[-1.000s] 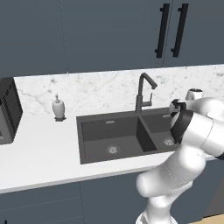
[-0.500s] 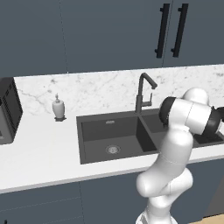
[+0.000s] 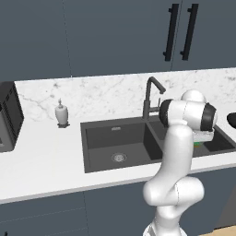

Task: Pick the pan and sponge and place them into the sink. Then turn on the water.

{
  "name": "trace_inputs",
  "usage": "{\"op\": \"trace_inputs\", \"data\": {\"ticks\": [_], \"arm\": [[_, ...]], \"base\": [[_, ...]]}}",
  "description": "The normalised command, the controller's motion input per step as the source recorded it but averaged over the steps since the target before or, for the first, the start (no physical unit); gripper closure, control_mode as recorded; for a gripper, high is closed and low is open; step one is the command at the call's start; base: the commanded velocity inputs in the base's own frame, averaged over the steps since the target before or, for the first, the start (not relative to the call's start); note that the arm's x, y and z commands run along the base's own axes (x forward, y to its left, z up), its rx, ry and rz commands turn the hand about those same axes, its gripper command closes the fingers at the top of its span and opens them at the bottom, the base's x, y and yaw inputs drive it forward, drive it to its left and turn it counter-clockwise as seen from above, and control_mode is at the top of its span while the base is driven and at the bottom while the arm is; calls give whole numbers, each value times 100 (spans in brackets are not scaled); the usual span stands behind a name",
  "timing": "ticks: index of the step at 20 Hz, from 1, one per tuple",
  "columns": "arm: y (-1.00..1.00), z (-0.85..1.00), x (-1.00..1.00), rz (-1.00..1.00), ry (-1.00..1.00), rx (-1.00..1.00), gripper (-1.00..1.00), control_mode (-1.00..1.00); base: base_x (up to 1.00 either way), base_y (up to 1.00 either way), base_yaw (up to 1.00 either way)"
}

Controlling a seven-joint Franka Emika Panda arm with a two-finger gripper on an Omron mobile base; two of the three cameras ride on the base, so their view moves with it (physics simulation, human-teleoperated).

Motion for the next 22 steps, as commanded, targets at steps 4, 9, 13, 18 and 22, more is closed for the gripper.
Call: {"op": "trace_inputs", "data": {"ticks": [4, 9, 13, 18, 22], "arm": [[-9, -29, 31, 0, 4, 0, 100, -100], [-10, -30, 23, 0, 2, 0, 100, -100], [-3, -41, 15, 0, 0, 0, 100, -100], [0, -51, 1, 0, 0, 0, 100, -100], [0, -51, 0, 0, 0, 0, 100, -100]], "base": [[0, 0, 0], [0, 0, 0], [0, 0, 0], [0, 0, 0], [0, 0, 0]]}}
